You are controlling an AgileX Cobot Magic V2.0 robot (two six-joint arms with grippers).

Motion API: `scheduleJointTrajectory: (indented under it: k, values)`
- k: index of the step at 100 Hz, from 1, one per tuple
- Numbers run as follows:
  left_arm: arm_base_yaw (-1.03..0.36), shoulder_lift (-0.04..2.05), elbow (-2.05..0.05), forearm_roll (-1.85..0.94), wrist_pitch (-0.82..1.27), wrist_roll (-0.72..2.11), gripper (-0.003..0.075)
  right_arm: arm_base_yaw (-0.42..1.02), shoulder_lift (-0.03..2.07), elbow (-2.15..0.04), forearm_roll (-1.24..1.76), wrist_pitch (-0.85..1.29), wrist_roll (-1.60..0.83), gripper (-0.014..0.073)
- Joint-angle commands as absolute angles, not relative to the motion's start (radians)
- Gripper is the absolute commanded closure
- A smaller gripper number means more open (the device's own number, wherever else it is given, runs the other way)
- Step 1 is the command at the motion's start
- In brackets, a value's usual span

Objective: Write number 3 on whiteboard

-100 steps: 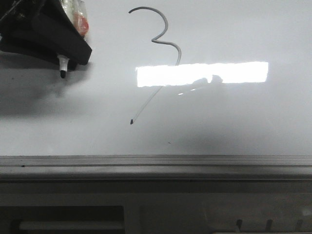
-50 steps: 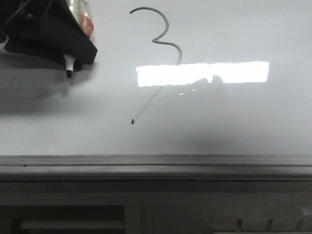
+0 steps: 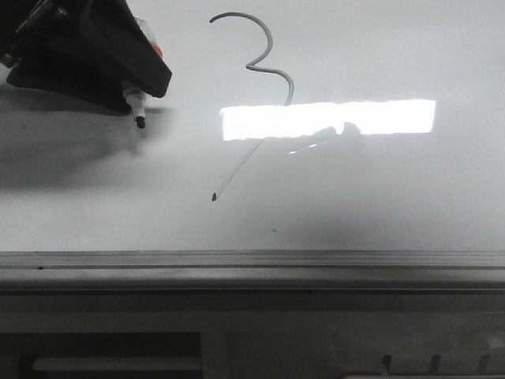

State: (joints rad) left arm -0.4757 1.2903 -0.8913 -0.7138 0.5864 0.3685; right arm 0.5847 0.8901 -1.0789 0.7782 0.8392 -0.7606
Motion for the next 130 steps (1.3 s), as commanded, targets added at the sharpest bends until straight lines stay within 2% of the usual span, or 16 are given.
scheduleJointTrajectory:
  k: [1,8,13,35,47,54,73,85,103,117,130]
  values:
    - [-0.462,1.303,-0.907,-0.649,0.399,0.364,0.0275,0.58,0.878,-1.102,0.813,0.792,-0.761,0.065]
    - [-0.462,1.303,-0.907,-0.649,0.399,0.364,0.0195,0.58,0.878,-1.102,0.803,0.792,-0.761,0.065]
    - [-0.462,1.299,-0.909,-0.649,0.399,0.364,0.0168,0.58,0.878,-1.102,0.781,0.79,-0.761,0.065]
    - [-0.462,1.209,-0.909,-0.623,0.397,0.364,0.0173,0.578,0.866,-1.102,0.652,0.774,-0.761,0.065]
    - [-0.462,1.12,-0.909,-0.59,0.397,0.364,0.0242,0.576,0.842,-1.101,0.577,0.761,-0.744,0.065]
    - [-0.462,1.054,-0.909,-0.565,0.399,0.364,0.0307,0.574,0.818,-1.085,0.559,0.721,-0.728,0.065]
    - [-0.419,0.82,-0.889,-0.302,0.503,0.262,0.0622,0.574,0.683,-0.924,0.439,0.479,-0.655,0.065]
    - [-0.371,0.619,-0.817,-0.187,0.533,0.228,0.0734,0.567,0.576,-0.737,0.424,0.294,-0.646,0.065]
    - [-0.332,0.333,-0.665,-0.183,0.576,0.228,0.0741,0.529,0.442,-0.42,0.423,-0.064,-0.646,0.065]
    - [-0.331,0.201,-0.571,-0.174,0.575,0.228,0.0741,0.524,0.412,-0.242,0.423,-0.341,-0.646,0.0656]
    - [-0.331,0.151,-0.526,-0.172,0.588,0.228,0.0741,0.524,0.412,-0.185,0.423,-0.413,-0.646,0.0656]
